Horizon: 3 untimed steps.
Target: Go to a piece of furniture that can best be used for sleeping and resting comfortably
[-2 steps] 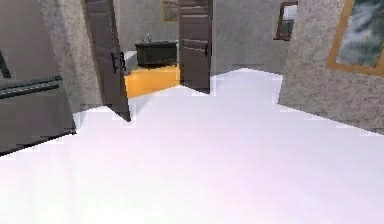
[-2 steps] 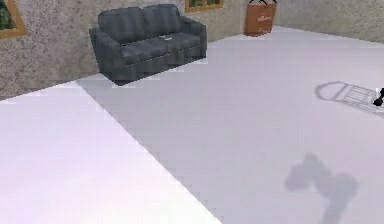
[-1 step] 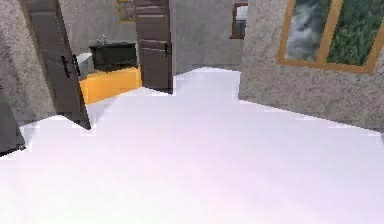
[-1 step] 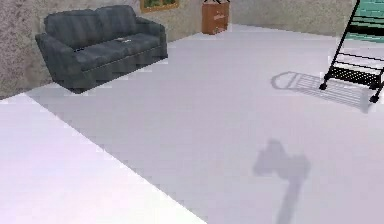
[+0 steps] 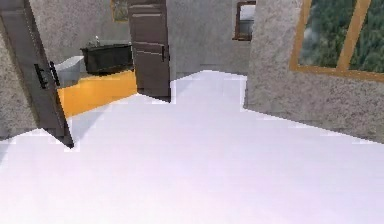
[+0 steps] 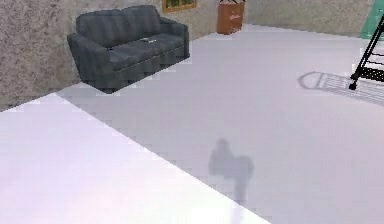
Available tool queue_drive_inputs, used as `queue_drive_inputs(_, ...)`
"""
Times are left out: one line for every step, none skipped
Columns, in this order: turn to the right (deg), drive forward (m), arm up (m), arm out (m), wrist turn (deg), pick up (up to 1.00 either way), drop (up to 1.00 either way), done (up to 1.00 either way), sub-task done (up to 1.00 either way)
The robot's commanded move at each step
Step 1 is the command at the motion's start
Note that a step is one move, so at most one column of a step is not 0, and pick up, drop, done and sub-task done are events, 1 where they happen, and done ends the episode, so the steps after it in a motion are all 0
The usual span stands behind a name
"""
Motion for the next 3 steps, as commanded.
queue_drive_inputs(-18.0,0.0,0.0,0.0,0.0,0.0,0.0,0.0,0.0)
queue_drive_inputs(0.0,1.0,0.0,0.0,0.0,0.0,0.0,0.0,0.0)
queue_drive_inputs(0.0,1.0,0.0,0.0,0.0,0.0,0.0,0.0,0.0)
